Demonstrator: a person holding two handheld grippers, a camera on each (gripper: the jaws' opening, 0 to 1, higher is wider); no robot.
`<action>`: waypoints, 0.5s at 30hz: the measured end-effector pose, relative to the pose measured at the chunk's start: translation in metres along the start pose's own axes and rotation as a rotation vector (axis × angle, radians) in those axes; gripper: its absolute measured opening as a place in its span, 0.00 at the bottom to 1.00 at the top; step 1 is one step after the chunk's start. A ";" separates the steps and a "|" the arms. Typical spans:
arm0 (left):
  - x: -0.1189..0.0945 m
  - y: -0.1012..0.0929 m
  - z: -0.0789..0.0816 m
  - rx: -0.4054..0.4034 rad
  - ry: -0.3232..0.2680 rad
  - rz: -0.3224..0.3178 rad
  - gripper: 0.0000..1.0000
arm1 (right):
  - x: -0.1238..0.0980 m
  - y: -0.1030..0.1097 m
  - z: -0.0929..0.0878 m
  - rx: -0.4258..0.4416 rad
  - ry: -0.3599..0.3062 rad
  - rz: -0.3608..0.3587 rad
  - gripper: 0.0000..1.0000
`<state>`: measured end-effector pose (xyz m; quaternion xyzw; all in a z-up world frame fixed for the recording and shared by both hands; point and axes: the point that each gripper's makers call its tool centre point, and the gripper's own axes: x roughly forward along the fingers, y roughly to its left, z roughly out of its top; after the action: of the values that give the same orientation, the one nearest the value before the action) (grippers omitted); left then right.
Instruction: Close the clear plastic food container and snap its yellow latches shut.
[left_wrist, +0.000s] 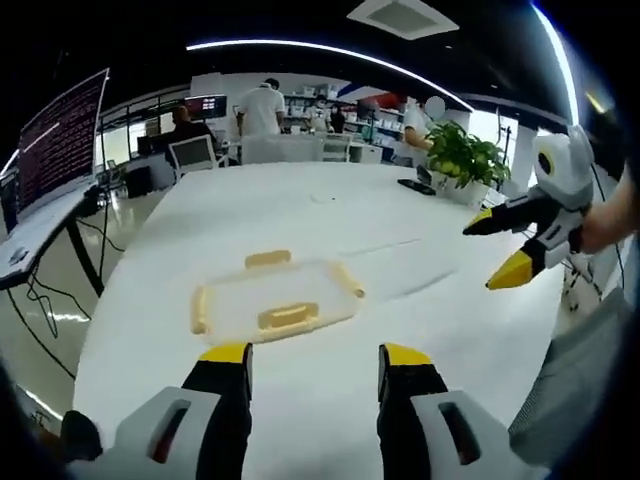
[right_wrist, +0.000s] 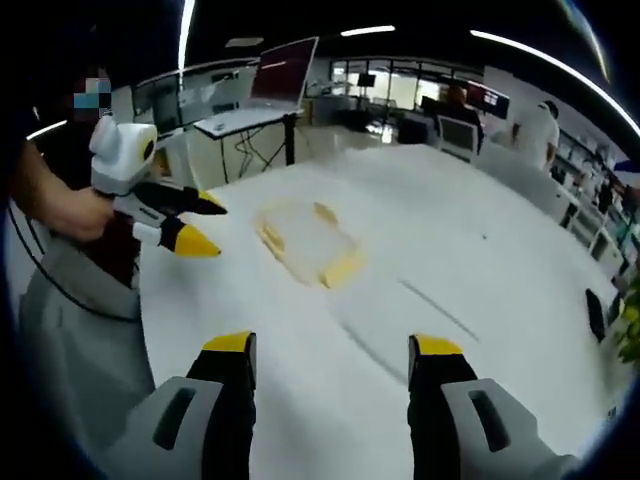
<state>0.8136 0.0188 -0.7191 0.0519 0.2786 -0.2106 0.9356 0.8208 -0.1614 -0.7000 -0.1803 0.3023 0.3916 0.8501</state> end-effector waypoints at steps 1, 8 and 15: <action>0.000 0.001 0.000 0.041 0.002 -0.002 0.44 | 0.002 -0.001 0.001 -0.012 0.003 0.006 0.58; 0.003 0.007 -0.005 0.113 0.022 -0.022 0.44 | 0.016 -0.004 0.014 -0.096 0.016 0.059 0.58; 0.007 0.010 -0.004 0.292 0.040 -0.069 0.44 | 0.031 -0.004 0.033 -0.210 0.012 0.128 0.57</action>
<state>0.8212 0.0265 -0.7264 0.1821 0.2652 -0.2796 0.9046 0.8519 -0.1283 -0.6954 -0.2509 0.2755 0.4733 0.7982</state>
